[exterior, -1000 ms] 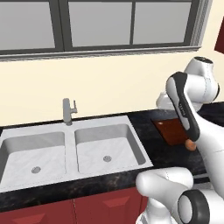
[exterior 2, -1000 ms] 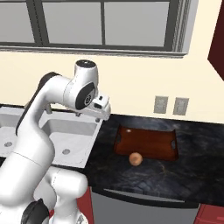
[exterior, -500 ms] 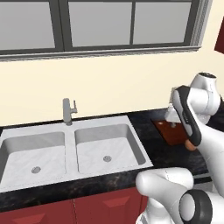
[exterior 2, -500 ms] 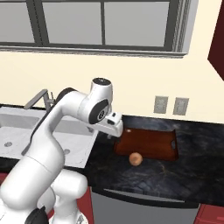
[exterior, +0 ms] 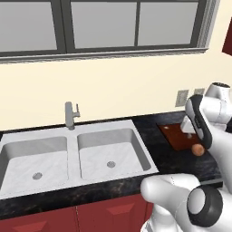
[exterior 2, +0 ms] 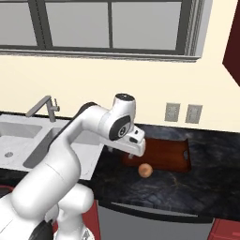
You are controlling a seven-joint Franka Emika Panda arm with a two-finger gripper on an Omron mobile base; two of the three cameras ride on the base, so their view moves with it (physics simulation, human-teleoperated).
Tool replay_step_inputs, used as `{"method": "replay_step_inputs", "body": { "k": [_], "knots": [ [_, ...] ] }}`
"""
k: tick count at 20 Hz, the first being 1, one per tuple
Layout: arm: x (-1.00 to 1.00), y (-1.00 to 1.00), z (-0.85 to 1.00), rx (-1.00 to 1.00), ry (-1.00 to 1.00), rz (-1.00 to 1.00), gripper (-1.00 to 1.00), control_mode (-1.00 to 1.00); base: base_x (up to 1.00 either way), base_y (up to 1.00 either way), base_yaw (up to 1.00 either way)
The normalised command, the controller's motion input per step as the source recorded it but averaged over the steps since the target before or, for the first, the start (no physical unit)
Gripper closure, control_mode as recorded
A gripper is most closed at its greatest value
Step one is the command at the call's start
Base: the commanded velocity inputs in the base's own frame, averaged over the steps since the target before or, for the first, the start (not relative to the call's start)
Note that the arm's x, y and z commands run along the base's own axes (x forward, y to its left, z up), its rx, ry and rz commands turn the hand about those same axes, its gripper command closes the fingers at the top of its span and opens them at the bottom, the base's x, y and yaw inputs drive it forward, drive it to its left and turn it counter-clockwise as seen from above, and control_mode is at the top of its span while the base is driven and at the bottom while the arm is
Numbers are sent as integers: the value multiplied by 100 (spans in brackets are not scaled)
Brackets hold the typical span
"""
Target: Pick up all produce items and place them in the sink. Turn on the sink faucet to wash them. Then turn the sink off and put them in the tray.
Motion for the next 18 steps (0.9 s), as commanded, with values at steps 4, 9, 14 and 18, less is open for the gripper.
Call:
{"method": "replay_step_inputs", "body": {
  "k": [4, 9, 14, 18],
  "knots": [
    [1, -48, -20, 0, 9, 0, -100, -100, 0, 0, 0],
    [0, -51, -21, 0, 3, 0, -100, -100, 0, 0, 0],
    [12, -35, -26, 0, 0, 1, -100, -100, 0, 0, 0],
    [25, -20, -27, 0, 0, 4, -100, -100, 0, 0, 0]
  ]
}}
